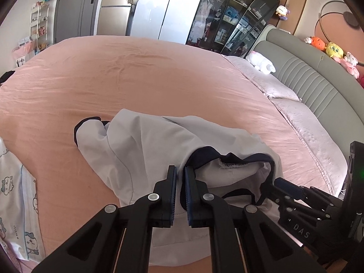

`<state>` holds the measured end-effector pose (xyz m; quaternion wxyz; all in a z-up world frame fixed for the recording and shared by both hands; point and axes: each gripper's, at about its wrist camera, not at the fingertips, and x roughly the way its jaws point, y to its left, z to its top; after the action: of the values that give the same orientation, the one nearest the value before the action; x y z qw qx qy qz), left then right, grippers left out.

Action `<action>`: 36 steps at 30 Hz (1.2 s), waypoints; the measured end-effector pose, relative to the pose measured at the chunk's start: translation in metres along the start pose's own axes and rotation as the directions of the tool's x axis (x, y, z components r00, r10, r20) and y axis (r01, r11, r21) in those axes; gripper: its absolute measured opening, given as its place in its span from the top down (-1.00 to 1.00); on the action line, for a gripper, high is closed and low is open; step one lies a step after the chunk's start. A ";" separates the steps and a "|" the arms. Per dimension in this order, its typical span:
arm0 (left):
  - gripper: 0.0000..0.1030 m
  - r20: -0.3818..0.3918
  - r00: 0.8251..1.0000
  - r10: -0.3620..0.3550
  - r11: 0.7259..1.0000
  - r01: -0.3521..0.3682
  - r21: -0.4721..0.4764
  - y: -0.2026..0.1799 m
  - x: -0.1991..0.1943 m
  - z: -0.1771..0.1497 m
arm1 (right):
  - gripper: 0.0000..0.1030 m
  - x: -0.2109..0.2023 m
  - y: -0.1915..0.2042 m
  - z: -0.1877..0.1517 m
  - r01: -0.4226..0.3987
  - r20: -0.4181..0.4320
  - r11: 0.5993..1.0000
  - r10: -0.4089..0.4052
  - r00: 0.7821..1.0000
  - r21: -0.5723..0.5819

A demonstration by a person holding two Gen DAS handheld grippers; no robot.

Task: Fold clothes
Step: 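Grasp the folded shirt's hem with both grippers and lift it over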

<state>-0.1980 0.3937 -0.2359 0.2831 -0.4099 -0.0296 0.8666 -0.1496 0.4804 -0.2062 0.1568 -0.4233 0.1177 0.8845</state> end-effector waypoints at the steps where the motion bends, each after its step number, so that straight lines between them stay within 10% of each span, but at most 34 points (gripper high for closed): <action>1: 0.88 -0.002 1.000 -0.002 1.000 0.002 -0.005 0.002 -0.001 0.000 | 0.24 0.002 0.001 0.000 0.003 0.001 1.000 -0.003 1.000 -0.004; 13: 0.88 -0.031 0.997 0.070 0.998 -0.070 0.010 0.017 -0.008 -0.003 | 0.23 0.033 0.006 0.005 0.266 -0.013 0.962 -0.268 0.963 -0.065; 18: 0.87 -0.071 0.997 -0.017 0.998 0.012 -0.061 0.025 -0.011 -0.003 | 0.25 0.035 -0.008 0.006 0.228 -0.021 0.974 -0.228 0.973 0.013; 21: 0.85 -0.042 0.999 0.001 0.996 -0.005 -0.084 0.021 -0.017 -0.004 | 0.79 0.034 -0.008 0.004 0.178 -0.022 0.984 -0.178 0.984 0.023; 25: 0.80 -0.087 0.996 -0.017 0.998 0.012 -0.059 0.009 -0.011 -0.008 | 0.88 0.032 -0.005 0.004 0.181 -0.011 0.983 -0.181 0.984 0.012; 28: 0.56 -0.127 0.992 -0.010 1.000 0.008 -0.016 -0.003 -0.003 -0.008 | 0.88 0.031 -0.009 0.006 0.169 -0.002 0.985 -0.169 0.986 0.034; 32: -0.34 -0.131 0.991 -0.008 1.000 0.010 0.011 -0.014 0.002 -0.008 | 0.88 0.017 -0.012 0.012 0.144 0.039 0.988 -0.147 0.988 0.061; 36: -0.34 -0.096 0.993 0.069 0.998 -0.068 0.015 -0.012 0.010 -0.002 | 0.88 0.004 -0.013 0.019 0.149 0.084 0.988 -0.152 0.985 0.049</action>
<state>-0.1958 0.4086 -0.2402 0.2568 -0.4503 0.0032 0.8552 -0.1602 0.4994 -0.1987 0.2372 -0.3885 0.0973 0.8850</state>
